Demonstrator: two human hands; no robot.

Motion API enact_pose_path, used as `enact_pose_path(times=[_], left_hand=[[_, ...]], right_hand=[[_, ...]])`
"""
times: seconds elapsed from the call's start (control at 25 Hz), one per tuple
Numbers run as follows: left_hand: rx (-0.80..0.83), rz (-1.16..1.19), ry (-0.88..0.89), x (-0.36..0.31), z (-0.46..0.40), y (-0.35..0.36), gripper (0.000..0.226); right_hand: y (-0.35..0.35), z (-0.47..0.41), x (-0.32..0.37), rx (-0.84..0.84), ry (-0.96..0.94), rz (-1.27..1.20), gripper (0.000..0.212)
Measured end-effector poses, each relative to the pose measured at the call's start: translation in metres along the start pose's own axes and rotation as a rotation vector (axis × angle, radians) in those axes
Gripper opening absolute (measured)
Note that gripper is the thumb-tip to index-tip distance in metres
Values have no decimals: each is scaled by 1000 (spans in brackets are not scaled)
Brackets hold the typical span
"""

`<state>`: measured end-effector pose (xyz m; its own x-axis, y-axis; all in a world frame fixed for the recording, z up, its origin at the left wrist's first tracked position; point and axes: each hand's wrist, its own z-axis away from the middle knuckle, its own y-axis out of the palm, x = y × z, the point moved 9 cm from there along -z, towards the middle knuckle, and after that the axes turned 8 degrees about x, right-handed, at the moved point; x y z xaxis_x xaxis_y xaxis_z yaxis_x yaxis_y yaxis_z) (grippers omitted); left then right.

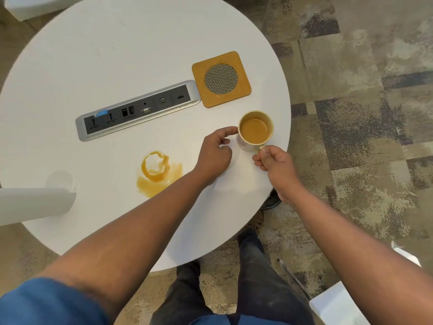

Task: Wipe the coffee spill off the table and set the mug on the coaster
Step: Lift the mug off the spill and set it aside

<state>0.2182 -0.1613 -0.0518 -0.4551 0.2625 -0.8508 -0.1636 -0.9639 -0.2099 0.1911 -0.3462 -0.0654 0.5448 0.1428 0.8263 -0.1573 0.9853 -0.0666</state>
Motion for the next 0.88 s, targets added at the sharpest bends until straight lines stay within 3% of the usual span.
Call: enact_pose_path(times=[0.32, 0.4, 0.56, 0.64, 0.88], left_hand=[[15, -31, -2, 1, 5, 3, 67], [13, -38, -2, 5, 12, 1, 63], [-37, -5, -32, 19, 34, -19, 44], [-75, -28, -33, 27, 49, -36, 35], [-225, -321, -29, 42, 113, -119, 17]], right_hand=[[-1, 2, 0, -1, -18, 50, 20], [-2, 7, 0, -43, -12, 56, 13], [-7, 33, 15, -246, -93, 261, 32], [5, 44, 30, -272, -184, 379, 30], [119, 47, 58, 123, -289, 575, 12]])
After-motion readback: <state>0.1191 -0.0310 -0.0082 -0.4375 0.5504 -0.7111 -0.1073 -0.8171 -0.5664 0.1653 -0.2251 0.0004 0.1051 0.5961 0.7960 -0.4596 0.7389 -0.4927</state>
